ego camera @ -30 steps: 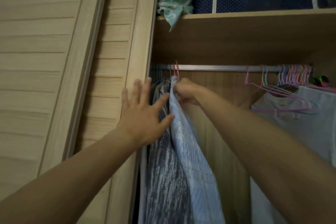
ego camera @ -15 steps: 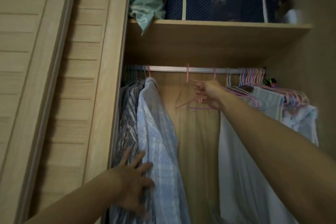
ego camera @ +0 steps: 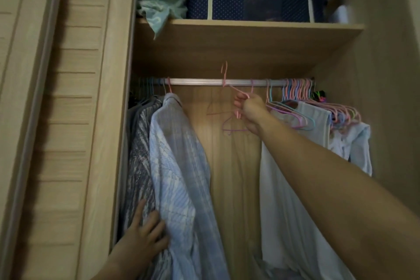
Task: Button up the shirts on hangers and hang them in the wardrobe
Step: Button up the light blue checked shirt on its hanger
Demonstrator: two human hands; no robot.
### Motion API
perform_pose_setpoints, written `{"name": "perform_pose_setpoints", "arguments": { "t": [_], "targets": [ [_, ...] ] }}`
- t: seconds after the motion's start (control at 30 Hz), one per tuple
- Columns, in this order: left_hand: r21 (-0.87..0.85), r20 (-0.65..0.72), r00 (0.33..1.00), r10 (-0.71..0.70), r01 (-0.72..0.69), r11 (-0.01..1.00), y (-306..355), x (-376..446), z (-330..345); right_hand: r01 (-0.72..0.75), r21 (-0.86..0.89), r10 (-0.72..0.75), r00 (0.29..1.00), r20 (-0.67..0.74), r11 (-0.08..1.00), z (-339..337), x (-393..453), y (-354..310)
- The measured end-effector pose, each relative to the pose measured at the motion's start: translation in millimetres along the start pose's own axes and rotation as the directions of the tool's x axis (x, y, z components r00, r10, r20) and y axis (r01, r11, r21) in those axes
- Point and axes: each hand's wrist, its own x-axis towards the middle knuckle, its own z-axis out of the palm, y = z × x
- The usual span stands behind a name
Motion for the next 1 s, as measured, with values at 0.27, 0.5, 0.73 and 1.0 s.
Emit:
{"name": "perform_pose_setpoints", "arguments": {
  "t": [0.27,0.5,0.73,1.0],
  "targets": [
    [-0.191,0.199,0.967,-0.161,0.200,0.961,14,0,3,-0.100,0.380,0.060,0.992,0.115,0.920,-87,-117,34],
    [-0.190,0.508,0.793,-0.336,0.483,0.855,142,-65,-42,-0.317,0.413,0.290,0.948,0.130,0.854,-225,-286,133],
    [-0.341,0.710,0.646,-0.281,0.664,0.665,223,-119,-92,-0.415,0.447,0.406,0.906,0.120,0.793,-273,-370,171],
    [-0.429,0.762,0.498,-0.414,0.867,0.252,217,-184,-178,-0.251,0.598,0.177,0.967,0.182,0.761,-228,-410,99]
  ]
}}
